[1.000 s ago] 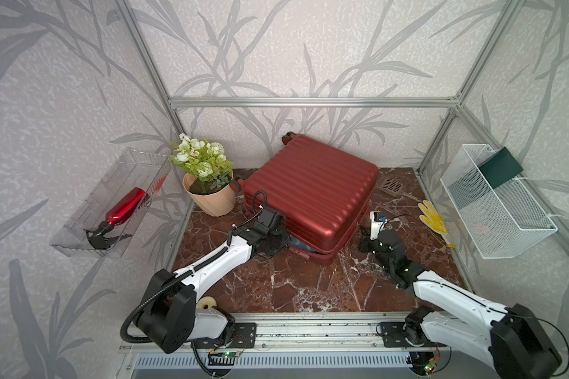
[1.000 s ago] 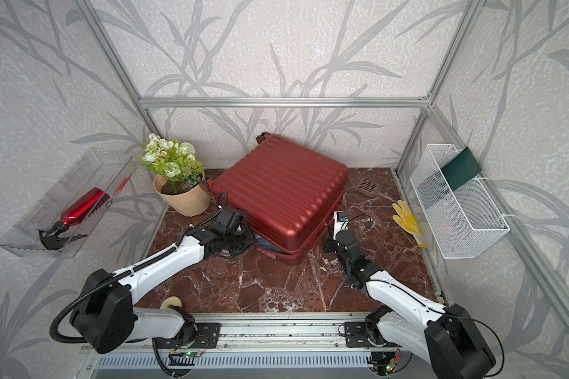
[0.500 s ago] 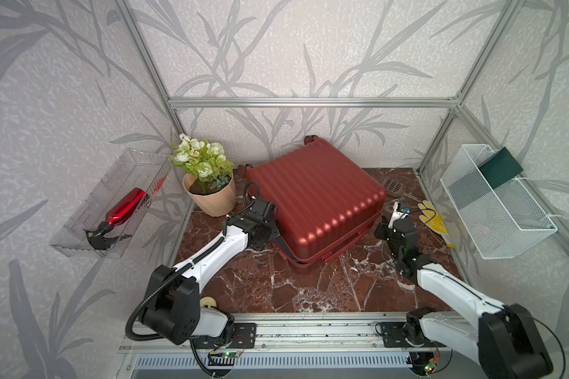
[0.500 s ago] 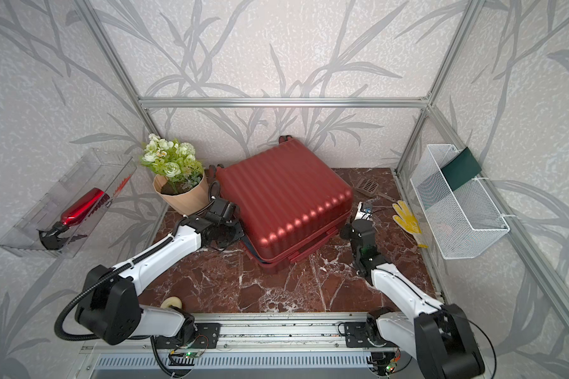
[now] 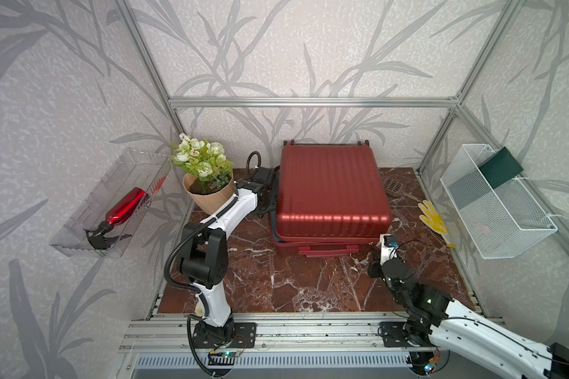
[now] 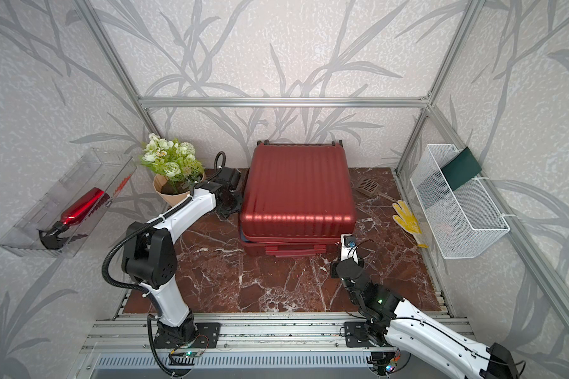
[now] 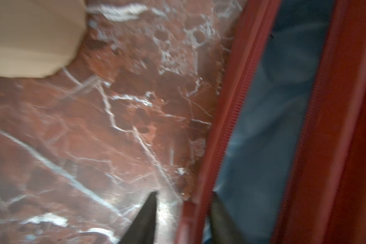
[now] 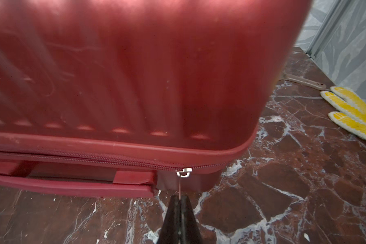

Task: Open the suitcase zippers
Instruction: Unzip the zipper on the suitcase.

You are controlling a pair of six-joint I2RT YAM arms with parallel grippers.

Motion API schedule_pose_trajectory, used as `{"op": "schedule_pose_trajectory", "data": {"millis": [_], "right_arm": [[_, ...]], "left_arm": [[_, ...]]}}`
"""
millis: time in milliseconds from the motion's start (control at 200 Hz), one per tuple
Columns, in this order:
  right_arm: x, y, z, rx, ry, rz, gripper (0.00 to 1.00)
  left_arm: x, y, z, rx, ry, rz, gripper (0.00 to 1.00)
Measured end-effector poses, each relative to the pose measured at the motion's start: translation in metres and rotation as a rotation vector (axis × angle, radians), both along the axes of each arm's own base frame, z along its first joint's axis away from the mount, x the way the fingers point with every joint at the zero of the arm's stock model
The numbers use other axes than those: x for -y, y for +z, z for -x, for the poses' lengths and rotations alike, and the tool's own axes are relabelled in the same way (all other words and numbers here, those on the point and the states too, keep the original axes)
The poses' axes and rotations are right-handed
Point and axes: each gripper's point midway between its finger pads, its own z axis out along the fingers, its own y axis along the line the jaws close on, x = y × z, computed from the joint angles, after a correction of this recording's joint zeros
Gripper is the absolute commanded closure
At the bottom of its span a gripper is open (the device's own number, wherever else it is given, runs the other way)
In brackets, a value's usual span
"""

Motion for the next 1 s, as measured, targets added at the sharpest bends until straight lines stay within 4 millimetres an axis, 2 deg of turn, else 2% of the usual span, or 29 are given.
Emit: {"op": "schedule_pose_trajectory", "data": {"millis": [75, 165, 215, 255, 325, 395, 495, 550, 645, 745, 840, 915, 1005], "right_arm": [[-0.007, -0.001, 0.0, -0.008, 0.01, -0.005, 1.0], [-0.012, -0.006, 0.0, -0.023, 0.014, -0.004, 1.0], [-0.014, -0.008, -0.002, -0.031, 0.008, -0.004, 1.0], [-0.015, -0.008, -0.003, -0.033, 0.005, -0.007, 1.0], [-0.018, -0.009, -0.005, -0.034, -0.004, -0.02, 1.0], [-0.02, -0.011, -0.007, -0.039, -0.013, -0.037, 1.0], [-0.03, -0.014, -0.009, -0.044, -0.008, -0.063, 1.0], [-0.04, -0.016, -0.009, -0.047, 0.01, -0.071, 1.0], [-0.065, -0.013, -0.007, -0.049, 0.06, -0.078, 1.0], [-0.098, -0.008, 0.001, -0.055, 0.145, -0.083, 1.0], [-0.122, -0.003, 0.009, -0.053, 0.213, -0.096, 1.0], [-0.133, 0.002, 0.014, -0.045, 0.245, -0.111, 1.0], [-0.137, 0.003, 0.017, -0.041, 0.259, -0.111, 1.0]], "left_arm": [[-0.017, 0.022, 0.01, 0.041, 0.036, -0.059, 0.41], [-0.032, 0.061, 0.034, 0.131, 0.072, -0.062, 0.42], [-0.035, 0.083, 0.054, 0.198, 0.083, -0.021, 0.42], [-0.036, 0.093, 0.072, 0.235, 0.092, 0.018, 0.43], [-0.032, 0.1, 0.102, 0.28, 0.102, 0.098, 0.44], [-0.013, 0.09, 0.126, 0.287, 0.088, 0.176, 0.43], [0.035, 0.058, 0.158, 0.242, 0.028, 0.304, 0.43], [0.058, 0.034, 0.174, 0.19, 0.017, 0.354, 0.42], [0.078, 0.006, 0.192, 0.133, 0.034, 0.392, 0.4], [0.091, 0.002, 0.196, 0.144, 0.071, 0.441, 0.4], [0.096, 0.002, 0.189, 0.178, 0.136, 0.495, 0.4], [0.096, -0.004, 0.183, 0.192, 0.192, 0.502, 0.4], [0.093, -0.014, 0.175, 0.21, 0.255, 0.492, 0.43]]}}
